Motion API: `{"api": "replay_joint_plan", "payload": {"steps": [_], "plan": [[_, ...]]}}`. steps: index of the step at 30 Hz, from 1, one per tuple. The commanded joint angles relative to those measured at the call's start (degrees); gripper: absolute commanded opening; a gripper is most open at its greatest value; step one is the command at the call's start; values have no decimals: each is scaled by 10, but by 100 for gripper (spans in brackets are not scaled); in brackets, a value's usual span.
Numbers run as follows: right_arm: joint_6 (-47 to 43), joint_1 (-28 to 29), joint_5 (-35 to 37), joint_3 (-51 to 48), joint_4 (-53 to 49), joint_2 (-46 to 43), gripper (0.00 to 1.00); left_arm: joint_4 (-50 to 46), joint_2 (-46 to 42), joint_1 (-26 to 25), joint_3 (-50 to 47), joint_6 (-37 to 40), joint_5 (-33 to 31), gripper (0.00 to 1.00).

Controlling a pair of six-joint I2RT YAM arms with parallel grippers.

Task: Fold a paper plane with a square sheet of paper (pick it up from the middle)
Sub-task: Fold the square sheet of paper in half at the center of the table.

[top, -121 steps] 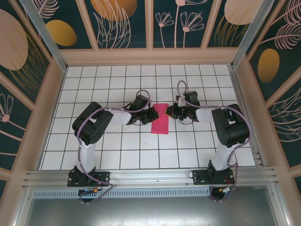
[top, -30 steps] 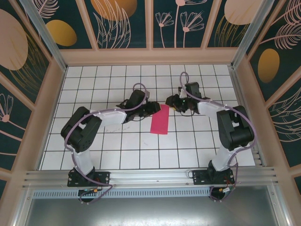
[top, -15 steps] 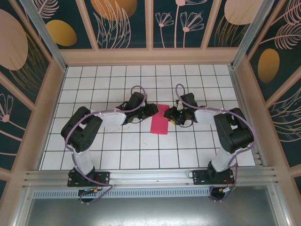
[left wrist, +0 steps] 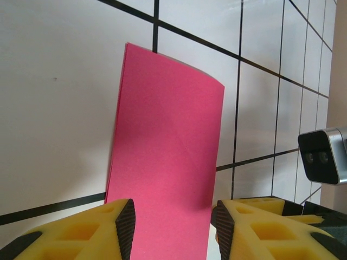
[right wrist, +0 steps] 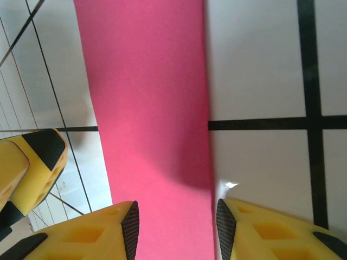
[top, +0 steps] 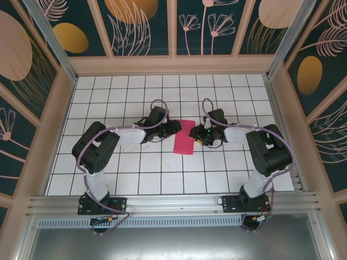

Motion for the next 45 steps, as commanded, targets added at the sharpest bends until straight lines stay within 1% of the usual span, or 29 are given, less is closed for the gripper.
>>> {"api": "replay_joint_plan", "payload": {"steps": [1,5,9,13,17,22,27,35,45], "plan": [[3,3,0,-10,14,12,45,-3,14,3,9,-3,14,47],[2,3,14,-10,4,9,44,-2,15,3,8,-2,15,47],[3,3,34,-8,-2,-26,44,-2,14,4,6,-2,13,46],[5,2,19,-8,14,-40,44,-3,13,3,7,-1,10,46],[17,3,-7,-18,45,-34,44,-5,12,4,5,0,9,47],[17,5,-27,-17,53,-9,44,-4,13,4,7,0,10,47],[8,6,-8,-12,26,8,43,-3,16,5,7,-1,12,47],[5,5,1,-30,28,18,43,-3,16,5,8,0,13,47],[6,4,2,-42,35,20,42,-16,18,7,9,1,13,53]]}}
